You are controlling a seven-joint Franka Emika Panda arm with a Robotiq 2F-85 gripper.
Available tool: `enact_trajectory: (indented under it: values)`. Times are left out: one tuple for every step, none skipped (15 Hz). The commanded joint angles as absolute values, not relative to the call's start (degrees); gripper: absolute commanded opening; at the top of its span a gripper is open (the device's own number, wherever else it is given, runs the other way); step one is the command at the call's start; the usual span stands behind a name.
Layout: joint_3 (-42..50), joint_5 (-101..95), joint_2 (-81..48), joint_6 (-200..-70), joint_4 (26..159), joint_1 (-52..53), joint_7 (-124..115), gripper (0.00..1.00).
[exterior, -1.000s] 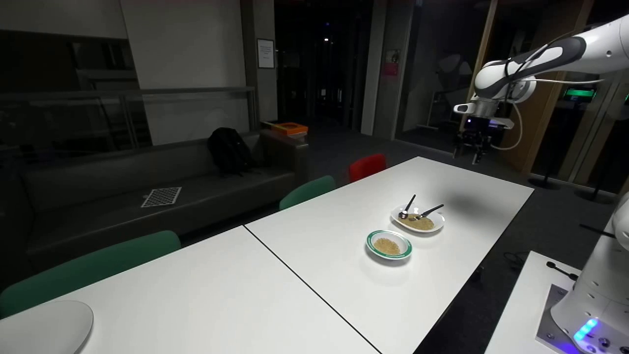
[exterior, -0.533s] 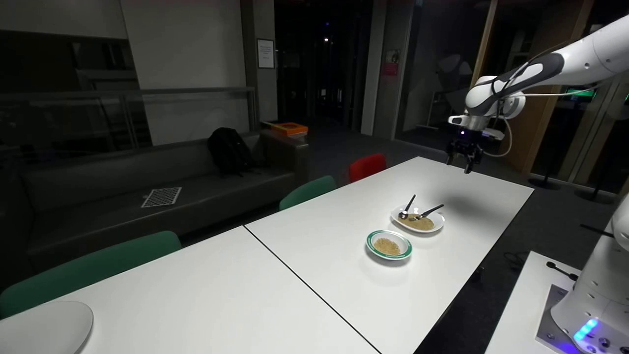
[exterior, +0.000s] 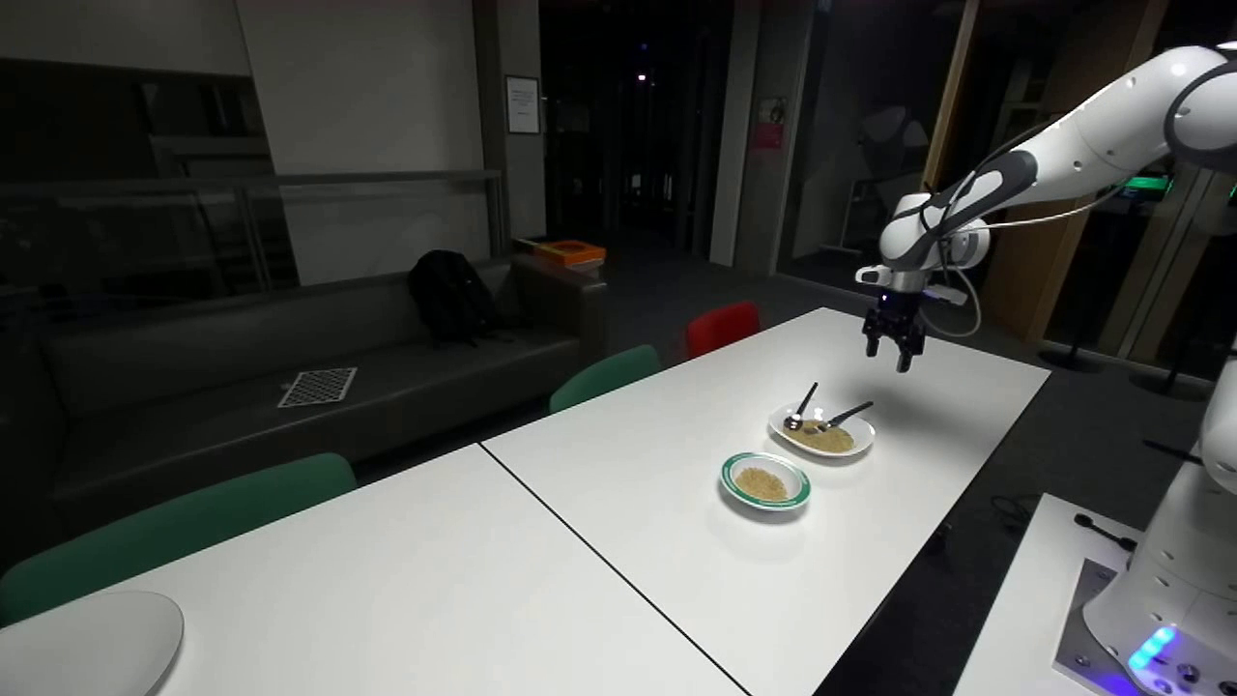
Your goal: Use the fork to stir the bowl
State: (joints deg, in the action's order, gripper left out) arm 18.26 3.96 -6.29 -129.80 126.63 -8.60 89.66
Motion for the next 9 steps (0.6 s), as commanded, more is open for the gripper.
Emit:
enact_trajectory:
  values:
    - [15.65, 3.47, -6.46, -129.56, 126.26, -11.13, 89.18, 1.00]
    - [15.64, 3.45, -6.57, -129.46, 126.06, -11.18, 89.17, 1.00]
    - [15.63, 3.45, -6.57, -129.39, 125.96, -11.29, 89.18, 1.00]
    - [15.62, 3.44, -6.57, -129.36, 125.92, -11.40, 89.18, 1.00]
    - [15.63, 3.44, -6.57, -129.36, 125.91, -11.46, 89.18, 1.00]
    - [15.64, 3.44, -6.57, -129.35, 125.91, -11.47, 89.18, 1.00]
    - [15.63, 3.44, -6.57, -129.35, 125.91, -11.47, 89.18, 1.00]
    - [15.62, 3.43, -6.57, -129.35, 125.91, -11.47, 89.19, 1.00]
    - [15.61, 3.43, -6.57, -129.35, 125.91, -11.47, 89.18, 1.00]
